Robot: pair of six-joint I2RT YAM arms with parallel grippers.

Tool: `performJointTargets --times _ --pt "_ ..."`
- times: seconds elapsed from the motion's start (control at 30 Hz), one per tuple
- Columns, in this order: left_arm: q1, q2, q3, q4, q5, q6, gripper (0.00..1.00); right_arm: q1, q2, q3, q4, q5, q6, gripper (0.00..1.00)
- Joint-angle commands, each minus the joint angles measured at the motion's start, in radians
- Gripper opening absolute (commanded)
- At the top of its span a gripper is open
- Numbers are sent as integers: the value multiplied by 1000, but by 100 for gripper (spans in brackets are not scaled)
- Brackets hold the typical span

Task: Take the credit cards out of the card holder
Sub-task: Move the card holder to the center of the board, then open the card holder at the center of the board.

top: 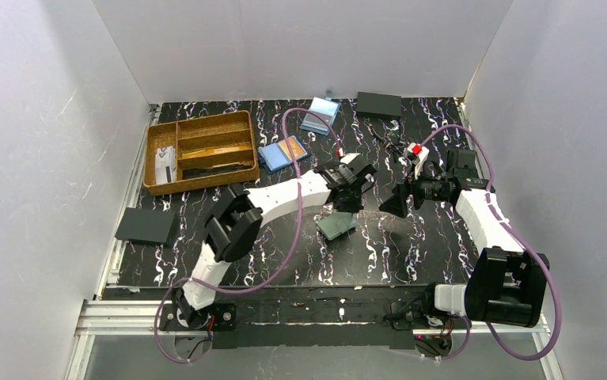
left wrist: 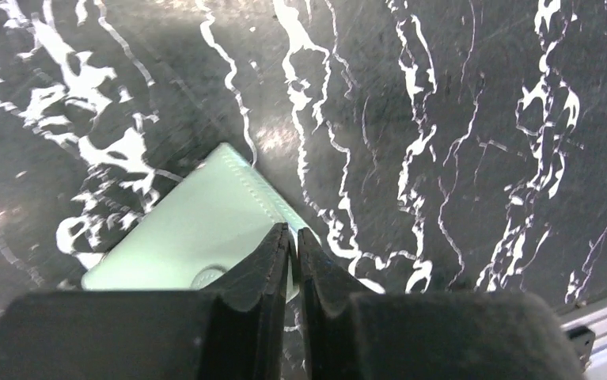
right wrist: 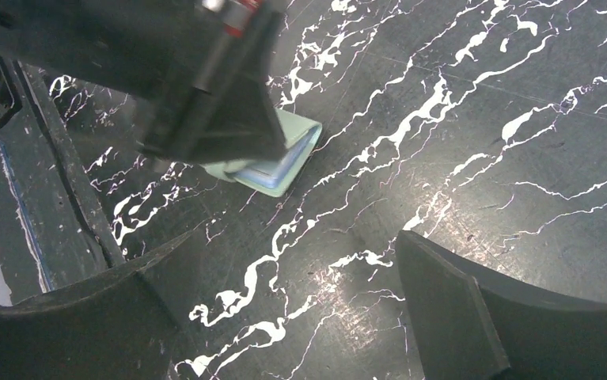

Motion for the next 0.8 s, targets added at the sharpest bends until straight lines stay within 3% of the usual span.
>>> performJointTargets --times 0.0,0.1,0.3,0.43,0.57,0.6,0.77 --pt "5 53 126 -63 -17 -75 18 -6 -12 9 -15 -21 -20 100" --pt "4 10 117 -8 24 -23 34 -7 -5 8 -21 -18 -28 100" --pt "7 -265 -148 203 19 195 78 -6 -1 4 -55 -44 -81 100" --pt "34 -442 -364 260 75 318 86 -5 -20 -17 -88 -97 -153 100" --pt "97 -632 -625 344 167 338 93 -5 -47 -70 -92 -147 -236 100" --pt "118 -684 -696 386 195 321 98 -5 -55 -86 -93 -159 -270 100" --pt "253 -894 -1002 647 383 150 98 26 -96 -140 -137 -159 -469 100"
